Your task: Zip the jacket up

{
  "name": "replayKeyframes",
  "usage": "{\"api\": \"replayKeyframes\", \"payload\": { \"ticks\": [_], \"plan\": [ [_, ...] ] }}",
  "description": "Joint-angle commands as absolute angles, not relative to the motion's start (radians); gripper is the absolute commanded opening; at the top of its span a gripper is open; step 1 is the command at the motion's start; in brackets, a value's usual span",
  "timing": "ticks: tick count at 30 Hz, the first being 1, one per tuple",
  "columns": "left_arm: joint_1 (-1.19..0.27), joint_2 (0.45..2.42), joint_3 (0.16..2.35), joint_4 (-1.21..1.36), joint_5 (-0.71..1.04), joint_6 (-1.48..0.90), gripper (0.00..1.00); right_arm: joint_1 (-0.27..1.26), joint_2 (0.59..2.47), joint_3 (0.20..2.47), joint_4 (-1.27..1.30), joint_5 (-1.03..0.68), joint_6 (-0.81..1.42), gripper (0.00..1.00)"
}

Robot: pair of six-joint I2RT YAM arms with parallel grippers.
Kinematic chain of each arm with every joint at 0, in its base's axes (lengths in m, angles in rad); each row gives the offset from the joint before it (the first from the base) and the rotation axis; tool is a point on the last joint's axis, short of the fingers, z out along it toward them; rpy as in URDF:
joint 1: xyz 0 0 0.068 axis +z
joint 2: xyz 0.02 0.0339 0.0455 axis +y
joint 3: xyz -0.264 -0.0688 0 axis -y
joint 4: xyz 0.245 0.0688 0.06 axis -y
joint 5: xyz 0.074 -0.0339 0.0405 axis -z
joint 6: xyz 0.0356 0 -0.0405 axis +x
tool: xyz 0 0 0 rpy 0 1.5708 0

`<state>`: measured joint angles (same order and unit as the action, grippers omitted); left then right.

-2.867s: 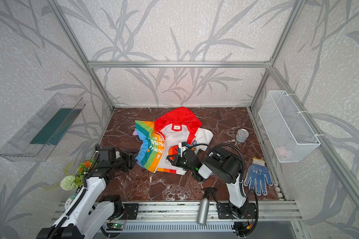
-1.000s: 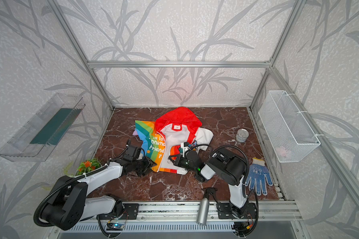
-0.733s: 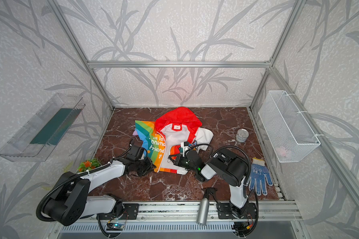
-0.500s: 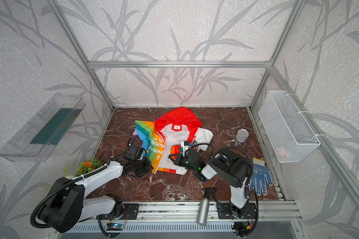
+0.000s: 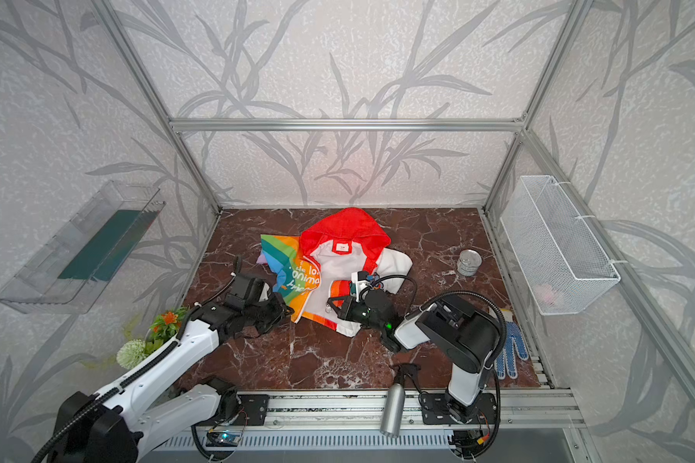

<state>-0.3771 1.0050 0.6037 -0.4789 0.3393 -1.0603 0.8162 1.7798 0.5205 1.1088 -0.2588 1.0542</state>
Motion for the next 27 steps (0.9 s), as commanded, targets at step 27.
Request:
{"api": "replayKeyframes", "payload": {
  "ticks": [27],
  "plan": [
    [-0.373, 0.845, 0.689, -0.061, 0.397, -1.186, 0.0, 0.828, 1.479, 0.534, 1.181, -0.215, 0.851, 0.0]
  ]
}}
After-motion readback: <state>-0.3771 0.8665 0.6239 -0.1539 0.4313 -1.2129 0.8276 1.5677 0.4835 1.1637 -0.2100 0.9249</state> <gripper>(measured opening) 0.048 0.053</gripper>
